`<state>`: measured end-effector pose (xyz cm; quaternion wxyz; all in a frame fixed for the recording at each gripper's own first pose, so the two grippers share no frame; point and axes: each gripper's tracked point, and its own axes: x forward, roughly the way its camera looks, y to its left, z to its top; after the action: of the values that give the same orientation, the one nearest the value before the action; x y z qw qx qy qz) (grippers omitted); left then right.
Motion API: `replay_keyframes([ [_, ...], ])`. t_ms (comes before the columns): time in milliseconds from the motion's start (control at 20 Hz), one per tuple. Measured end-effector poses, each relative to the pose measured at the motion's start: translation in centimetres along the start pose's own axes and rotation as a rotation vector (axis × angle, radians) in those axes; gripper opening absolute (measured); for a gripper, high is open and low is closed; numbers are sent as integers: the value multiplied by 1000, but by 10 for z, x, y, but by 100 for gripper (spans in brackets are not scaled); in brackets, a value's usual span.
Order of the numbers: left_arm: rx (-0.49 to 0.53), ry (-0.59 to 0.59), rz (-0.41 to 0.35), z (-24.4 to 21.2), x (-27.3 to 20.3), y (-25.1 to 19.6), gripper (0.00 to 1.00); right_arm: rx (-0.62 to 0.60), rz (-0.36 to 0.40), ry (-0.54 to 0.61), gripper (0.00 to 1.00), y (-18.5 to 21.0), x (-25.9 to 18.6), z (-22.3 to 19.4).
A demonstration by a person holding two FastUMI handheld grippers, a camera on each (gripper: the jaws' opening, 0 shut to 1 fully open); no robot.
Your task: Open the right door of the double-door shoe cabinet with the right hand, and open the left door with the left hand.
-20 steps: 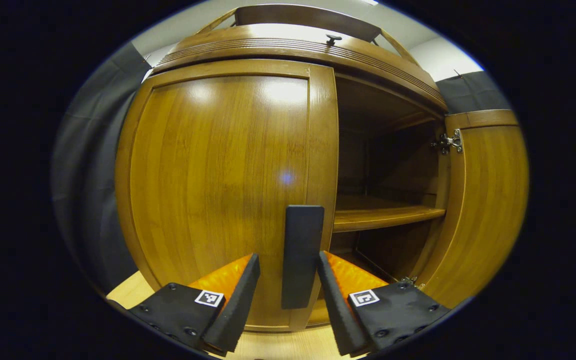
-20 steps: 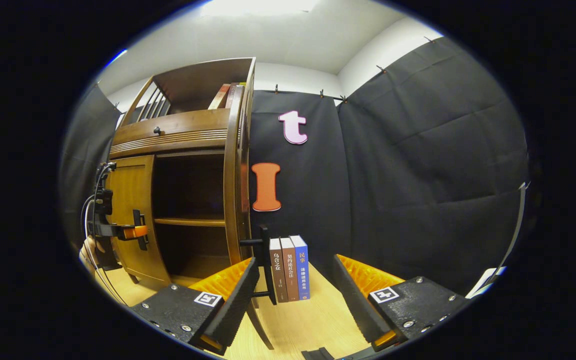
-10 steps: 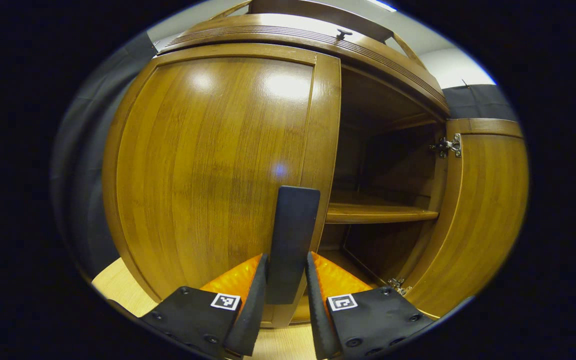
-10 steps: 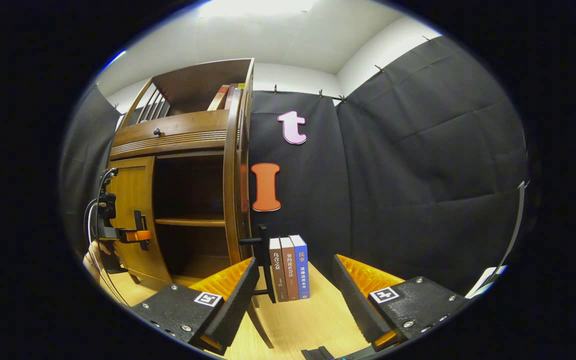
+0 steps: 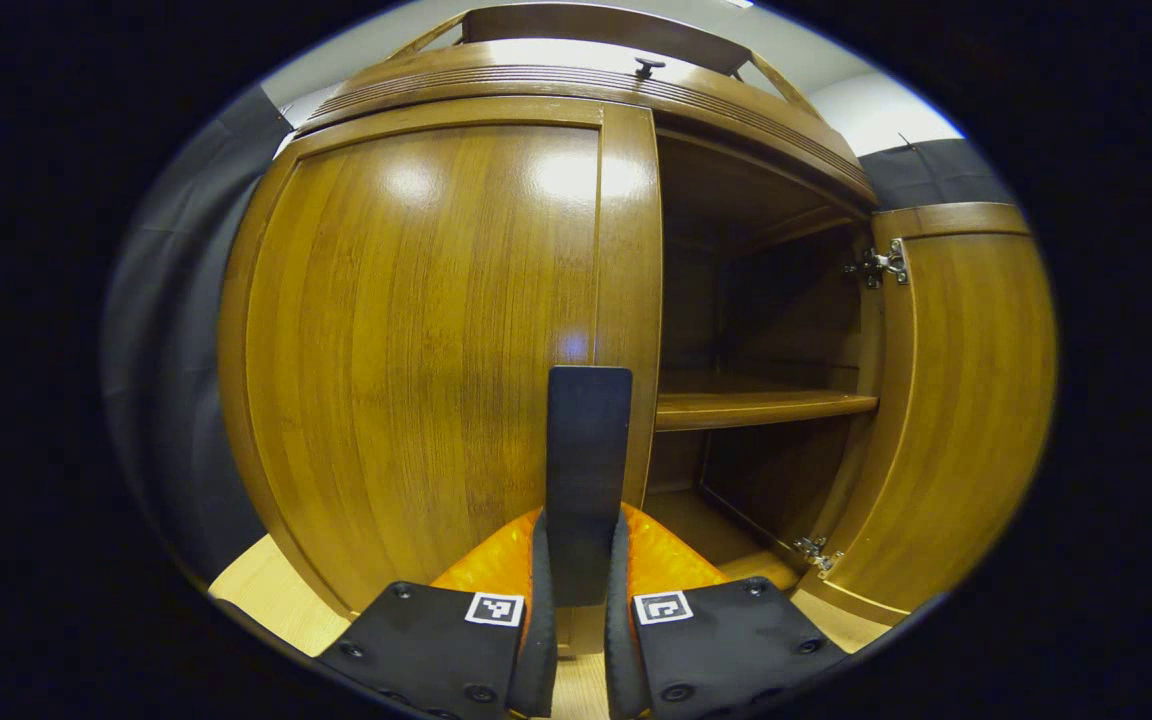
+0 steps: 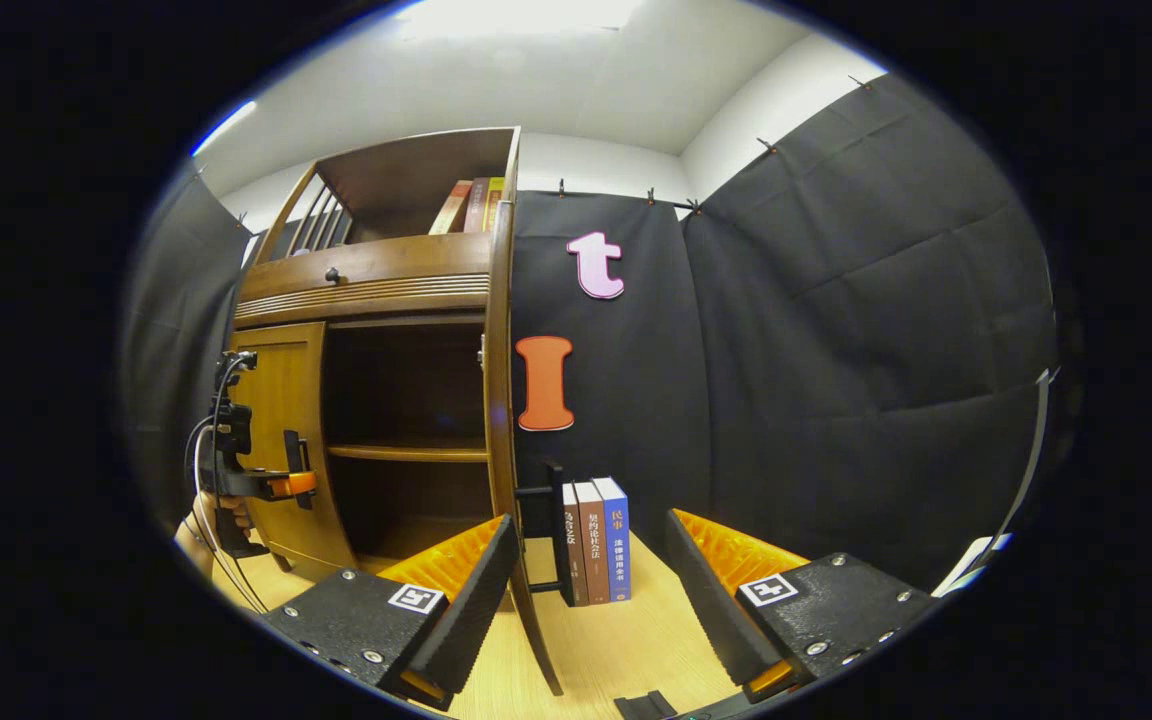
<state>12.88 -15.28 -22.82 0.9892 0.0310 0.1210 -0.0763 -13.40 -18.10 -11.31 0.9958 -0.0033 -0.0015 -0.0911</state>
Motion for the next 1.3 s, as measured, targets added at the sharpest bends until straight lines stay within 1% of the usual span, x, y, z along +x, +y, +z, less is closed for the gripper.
replay_keyframes([
  [100, -10, 2, -33, 0, -10, -1, 27, -13, 2, -7, 100, 6, 0, 5],
  [300, 13, 1, -96, -1, -42, -1, 26, 17, 33, 4, 100, 26, 1, 6],
  [350, 3, 8, -115, -1, -48, 0, 27, 20, 38, 8, 92, 30, 2, 5],
  [400, -8, 10, -132, -1, -56, 2, 28, 20, 43, 10, 92, 34, 3, 5],
  [500, -3, 6, -154, -2, -70, 5, 27, 23, 58, 12, 92, 44, 3, 7],
  [550, 7, 2, -158, -2, -77, 8, 27, 27, 67, 13, 100, 48, 3, 7],
  [700, 23, -3, -166, -2, -100, 16, 27, 30, 91, 9, 100, 60, 2, 10],
  [750, 25, -3, -169, -1, -109, 19, 28, 29, 99, 6, 100, 64, 2, 12],
  [800, 25, -2, -173, 0, -118, 23, 27, 28, 108, 3, 100, 69, 2, 13],
  [900, 25, -2, -174, 0, -132, 32, 28, 28, 123, 0, 100, 76, 1, 14],
  [1250, 25, -4, -151, 2, -165, 55, 27, 32, 183, 16, 100, 102, 2, 9],
  [1300, 24, -6, -144, 1, -169, 58, 27, 34, 190, 21, 92, 105, 3, 7],
])
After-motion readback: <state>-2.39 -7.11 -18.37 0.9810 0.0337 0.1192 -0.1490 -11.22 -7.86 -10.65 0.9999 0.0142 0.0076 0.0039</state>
